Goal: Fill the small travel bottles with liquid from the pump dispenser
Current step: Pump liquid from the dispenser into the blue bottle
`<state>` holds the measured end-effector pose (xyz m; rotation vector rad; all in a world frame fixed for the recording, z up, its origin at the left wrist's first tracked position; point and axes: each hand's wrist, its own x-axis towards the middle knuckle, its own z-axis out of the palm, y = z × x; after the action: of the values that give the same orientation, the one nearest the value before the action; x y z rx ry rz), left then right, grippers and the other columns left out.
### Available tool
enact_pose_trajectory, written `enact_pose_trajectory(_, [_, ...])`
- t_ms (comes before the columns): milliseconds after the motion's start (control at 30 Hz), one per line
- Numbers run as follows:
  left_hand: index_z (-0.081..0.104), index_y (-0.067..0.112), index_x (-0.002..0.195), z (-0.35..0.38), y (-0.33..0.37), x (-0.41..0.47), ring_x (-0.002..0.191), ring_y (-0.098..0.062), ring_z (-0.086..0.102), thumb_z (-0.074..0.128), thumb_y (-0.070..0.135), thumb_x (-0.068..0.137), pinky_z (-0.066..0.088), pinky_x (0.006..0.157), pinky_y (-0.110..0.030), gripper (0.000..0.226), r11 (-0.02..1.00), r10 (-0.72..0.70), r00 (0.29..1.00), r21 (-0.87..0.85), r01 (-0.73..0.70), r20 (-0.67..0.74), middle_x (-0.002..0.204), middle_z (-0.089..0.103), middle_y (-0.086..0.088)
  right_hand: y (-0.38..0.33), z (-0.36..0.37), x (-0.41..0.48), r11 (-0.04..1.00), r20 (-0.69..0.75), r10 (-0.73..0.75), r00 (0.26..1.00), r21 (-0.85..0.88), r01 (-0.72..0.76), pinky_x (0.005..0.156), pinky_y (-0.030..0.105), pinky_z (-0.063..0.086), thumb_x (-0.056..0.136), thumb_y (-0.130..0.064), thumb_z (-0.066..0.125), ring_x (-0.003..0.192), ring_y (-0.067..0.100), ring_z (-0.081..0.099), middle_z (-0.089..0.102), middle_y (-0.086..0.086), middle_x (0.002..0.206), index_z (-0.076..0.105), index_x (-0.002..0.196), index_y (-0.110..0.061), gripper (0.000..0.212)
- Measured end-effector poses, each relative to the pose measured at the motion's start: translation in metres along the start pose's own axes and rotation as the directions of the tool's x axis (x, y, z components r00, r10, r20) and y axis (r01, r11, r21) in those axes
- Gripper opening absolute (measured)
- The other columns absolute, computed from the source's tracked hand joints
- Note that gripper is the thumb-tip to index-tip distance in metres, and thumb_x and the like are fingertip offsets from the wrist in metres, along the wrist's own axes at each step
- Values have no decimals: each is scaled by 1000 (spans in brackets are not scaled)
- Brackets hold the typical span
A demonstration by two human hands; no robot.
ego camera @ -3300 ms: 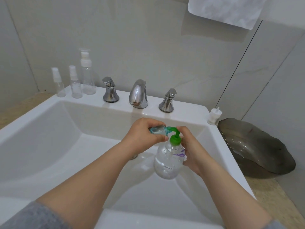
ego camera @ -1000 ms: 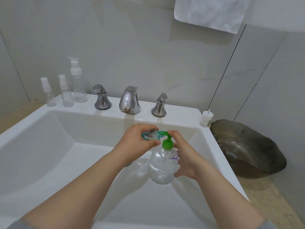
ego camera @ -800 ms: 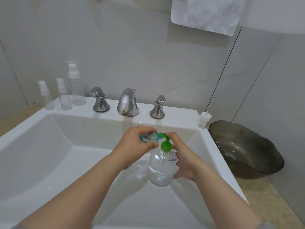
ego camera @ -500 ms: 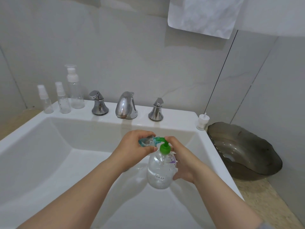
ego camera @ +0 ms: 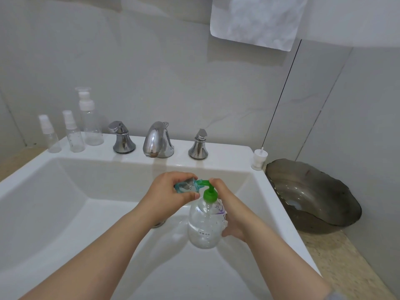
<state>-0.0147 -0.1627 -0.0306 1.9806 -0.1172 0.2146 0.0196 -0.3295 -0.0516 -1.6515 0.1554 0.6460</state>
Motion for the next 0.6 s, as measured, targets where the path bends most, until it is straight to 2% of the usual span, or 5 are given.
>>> enact_pose_trajectory(133, [66,40,87,0,-1,0,84,-1,65,79,13,73,49,77,-11,33,1000,2,1000,17,-2,-4,92,71,9,0,-2,2,1000,12,24,1000,19,-24,74,31,46,76,-67,48,84,22,57,61,4,95,67,96,-30,46])
enact_pose_trajectory(233, [67,38,90,1,-1,1,86,-4,65,79,14,73,51,82,-19,32,1000,-4,1000,16,4,-9,93,71,8,-1,-2,0,999,3,41,999,27,-41,75,33,47,79,-66,48,92,24,61,66,10,113,66,107,-27,52])
enact_pose_trajectory(367, [68,32,97,1,-2,2,86,-1,65,78,15,74,49,79,-15,31,1000,-7,1000,11,7,-24,95,70,11,-3,-5,-3,997,0,65,998,40,-65,66,31,43,84,-66,47,101,25,63,66,9,119,64,111,-24,53])
enact_pose_trajectory(467, [68,33,96,1,-2,2,85,1,64,78,15,74,46,76,-11,30,1000,1,1000,20,-1,-25,94,69,12,-1,-5,1,997,1,62,998,44,-62,78,35,44,78,-72,49,99,24,61,65,5,113,64,110,-25,58])
enact_pose_trajectory(600, [67,33,97,2,-3,2,88,-2,64,78,15,74,49,81,-18,30,999,10,1000,31,-9,-27,97,68,11,3,-3,9,998,-16,66,998,4,-65,102,52,36,50,-86,55,118,27,53,57,1,131,62,119,-38,84])
